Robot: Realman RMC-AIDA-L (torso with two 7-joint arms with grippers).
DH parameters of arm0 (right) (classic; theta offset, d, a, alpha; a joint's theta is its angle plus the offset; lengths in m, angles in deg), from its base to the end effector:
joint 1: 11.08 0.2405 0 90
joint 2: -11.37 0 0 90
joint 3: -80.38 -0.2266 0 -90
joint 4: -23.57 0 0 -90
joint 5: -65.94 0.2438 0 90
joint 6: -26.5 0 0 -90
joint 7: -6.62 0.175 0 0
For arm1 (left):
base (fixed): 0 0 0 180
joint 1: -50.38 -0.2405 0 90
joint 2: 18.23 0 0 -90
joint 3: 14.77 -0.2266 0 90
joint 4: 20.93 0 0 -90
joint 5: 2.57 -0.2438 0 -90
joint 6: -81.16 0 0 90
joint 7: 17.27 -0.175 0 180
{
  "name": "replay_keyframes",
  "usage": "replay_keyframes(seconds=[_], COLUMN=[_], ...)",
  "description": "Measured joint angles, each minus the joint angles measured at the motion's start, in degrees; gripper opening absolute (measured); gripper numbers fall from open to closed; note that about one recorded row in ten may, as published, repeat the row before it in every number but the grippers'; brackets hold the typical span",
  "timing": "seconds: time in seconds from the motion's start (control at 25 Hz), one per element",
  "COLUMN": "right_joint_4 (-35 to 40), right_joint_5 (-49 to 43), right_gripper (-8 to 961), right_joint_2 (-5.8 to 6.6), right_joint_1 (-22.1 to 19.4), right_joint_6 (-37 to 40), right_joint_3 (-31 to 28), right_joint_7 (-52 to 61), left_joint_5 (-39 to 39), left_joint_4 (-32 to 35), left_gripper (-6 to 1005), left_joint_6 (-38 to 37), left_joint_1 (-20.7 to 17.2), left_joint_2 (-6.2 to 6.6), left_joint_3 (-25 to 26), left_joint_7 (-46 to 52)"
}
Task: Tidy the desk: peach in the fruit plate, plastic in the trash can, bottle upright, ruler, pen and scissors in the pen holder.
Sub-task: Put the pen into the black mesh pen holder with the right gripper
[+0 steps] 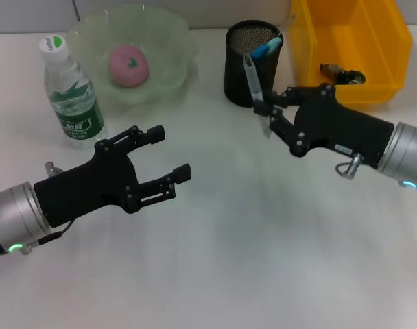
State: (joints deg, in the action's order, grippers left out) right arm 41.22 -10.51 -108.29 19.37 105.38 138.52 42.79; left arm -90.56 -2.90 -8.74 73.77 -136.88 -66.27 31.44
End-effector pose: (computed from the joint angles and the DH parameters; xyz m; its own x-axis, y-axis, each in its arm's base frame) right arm 0.2285 0.3572 -0.0635 0.7824 0.1156 -0.6120 -0.2457 -0.8456 -0.4738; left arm -0.2615 0.3011 -0.0542 0.6964 0.1164 0.7081 0.3940 -0.8868 -0.2417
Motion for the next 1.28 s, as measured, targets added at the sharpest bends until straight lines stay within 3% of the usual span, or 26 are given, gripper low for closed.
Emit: replay_keyframes(seconds=[0.2, 0.56, 0.68, 0.76, 0.88, 1.28], right_joint_4=[0.8, 11.6, 12.0, 10.7, 9.5, 9.3], right_joint_5=[6.7, 8.3, 8.3, 8.4, 8.5, 9.6], right_gripper=[115, 116, 116, 116, 116, 115], right_joint_2=[0.09, 0.28, 0.23, 0.0, 0.01, 0.11], right_joint_1=[-0.8, -2.4, -2.0, -0.7, 0.1, 0.9], right_joint_6=[0.5, -1.9, -4.0, -7.4, -8.0, -10.4], right_joint_3=[-0.3, -0.2, 0.1, 0.2, 0.1, 0.0], right_joint_7=[-14.1, -29.3, -34.7, -46.2, -53.8, -74.2], left_joint_5=[0.2, 3.8, 3.9, 4.2, 4.5, 4.7], left_joint_4=[-0.2, -2.2, -2.4, -3.0, -3.2, -3.2], left_gripper=[828, 827, 827, 827, 827, 827], left_joint_6=[0.3, -0.1, -0.1, 0.0, 0.2, 0.0], left_joint_1=[-0.1, -0.4, -0.3, 0.0, 0.0, 0.6], left_joint_2=[-0.02, -0.29, -0.28, -0.27, -0.28, -0.35], left_joint_3=[0.1, 0.7, 0.7, 0.7, 0.7, 0.7], left_joint_7=[-1.2, -3.6, -3.8, -4.2, -4.4, -5.3])
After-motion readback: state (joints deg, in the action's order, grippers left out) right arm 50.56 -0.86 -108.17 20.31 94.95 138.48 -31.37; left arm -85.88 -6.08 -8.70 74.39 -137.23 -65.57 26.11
